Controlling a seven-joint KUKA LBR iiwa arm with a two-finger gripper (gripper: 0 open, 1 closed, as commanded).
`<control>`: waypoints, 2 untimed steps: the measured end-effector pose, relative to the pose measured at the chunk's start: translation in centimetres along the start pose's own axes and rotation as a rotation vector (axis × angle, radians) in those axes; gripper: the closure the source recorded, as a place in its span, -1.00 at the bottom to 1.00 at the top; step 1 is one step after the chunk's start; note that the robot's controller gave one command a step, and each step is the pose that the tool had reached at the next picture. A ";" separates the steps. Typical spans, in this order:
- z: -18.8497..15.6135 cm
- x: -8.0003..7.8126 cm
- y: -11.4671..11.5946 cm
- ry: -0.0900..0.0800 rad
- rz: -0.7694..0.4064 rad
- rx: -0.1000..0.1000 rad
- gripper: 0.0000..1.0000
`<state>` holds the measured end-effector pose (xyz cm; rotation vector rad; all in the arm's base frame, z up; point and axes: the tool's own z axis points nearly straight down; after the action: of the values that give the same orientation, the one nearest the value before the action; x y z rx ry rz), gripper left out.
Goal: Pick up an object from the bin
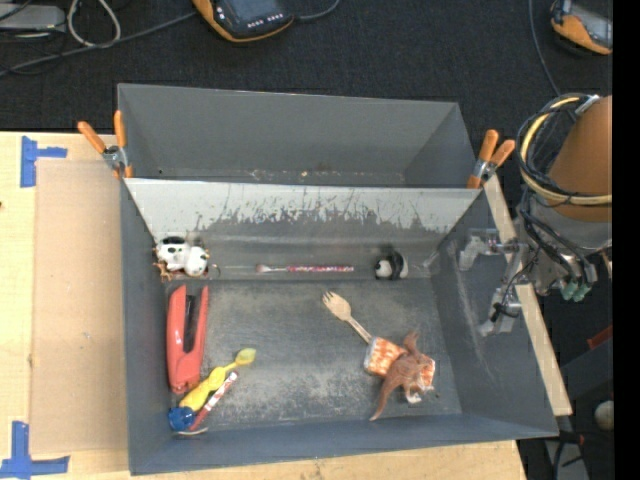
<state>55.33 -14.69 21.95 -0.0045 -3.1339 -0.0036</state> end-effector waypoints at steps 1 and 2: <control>-0.4 -0.2 0.1 -0.007 -0.004 0.002 -1.00; 6.2 2.3 0.7 -0.010 0.024 0.003 -1.00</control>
Offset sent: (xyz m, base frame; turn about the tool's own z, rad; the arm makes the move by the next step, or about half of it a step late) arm -0.0455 0.0134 -0.1211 0.0491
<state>53.04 -13.98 15.78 -0.0430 -3.1435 0.0005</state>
